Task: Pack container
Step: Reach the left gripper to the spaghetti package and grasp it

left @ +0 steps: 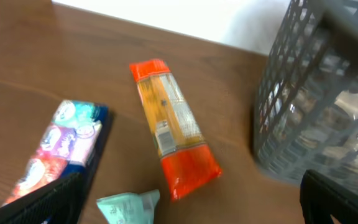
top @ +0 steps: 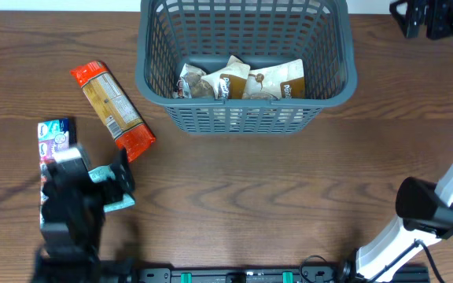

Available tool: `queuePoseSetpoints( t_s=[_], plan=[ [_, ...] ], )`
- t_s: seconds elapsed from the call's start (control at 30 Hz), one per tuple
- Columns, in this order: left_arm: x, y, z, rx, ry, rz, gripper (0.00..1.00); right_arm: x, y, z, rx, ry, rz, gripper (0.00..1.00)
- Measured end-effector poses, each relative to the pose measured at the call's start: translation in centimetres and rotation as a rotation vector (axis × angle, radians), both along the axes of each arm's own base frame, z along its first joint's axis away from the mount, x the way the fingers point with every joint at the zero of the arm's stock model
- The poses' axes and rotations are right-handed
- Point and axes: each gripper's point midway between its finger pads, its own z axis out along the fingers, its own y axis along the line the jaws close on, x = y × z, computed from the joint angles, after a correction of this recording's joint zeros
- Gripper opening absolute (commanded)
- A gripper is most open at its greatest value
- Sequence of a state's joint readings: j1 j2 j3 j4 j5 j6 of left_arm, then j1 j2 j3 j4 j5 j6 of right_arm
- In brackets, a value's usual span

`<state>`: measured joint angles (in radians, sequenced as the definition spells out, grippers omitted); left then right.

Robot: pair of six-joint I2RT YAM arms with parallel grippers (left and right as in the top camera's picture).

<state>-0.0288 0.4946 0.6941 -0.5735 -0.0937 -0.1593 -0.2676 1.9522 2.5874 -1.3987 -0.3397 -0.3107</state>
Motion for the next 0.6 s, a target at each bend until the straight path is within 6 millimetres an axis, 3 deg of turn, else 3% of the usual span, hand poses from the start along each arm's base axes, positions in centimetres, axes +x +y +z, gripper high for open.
queuePoseSetpoints(
  t_s=[0.1, 0.27, 0.47, 0.6],
  plan=[
    [2.2, 0.2, 3.5, -0.011, 0.092, 0.024, 0.99, 0.5, -0.5, -3.6, 0.037, 0.102, -0.017, 0.99],
    [5.6, 0.7, 6.6, -0.027, 0.265, 0.063, 0.98, 0.9, -0.6, -7.9, 0.066, 0.207, -0.016, 0.99],
    [7.8, 0.9, 8.0, -0.024, 0.411, 0.073, 0.98, 1.1, -0.7, -11.6, 0.086, 0.281, -0.017, 0.99],
    [8.6, 0.9, 6.9, -0.024, 0.454, 0.077, 0.99, 1.1, -0.7, -12.8, 0.091, 0.305, -0.014, 0.99]
  ],
)
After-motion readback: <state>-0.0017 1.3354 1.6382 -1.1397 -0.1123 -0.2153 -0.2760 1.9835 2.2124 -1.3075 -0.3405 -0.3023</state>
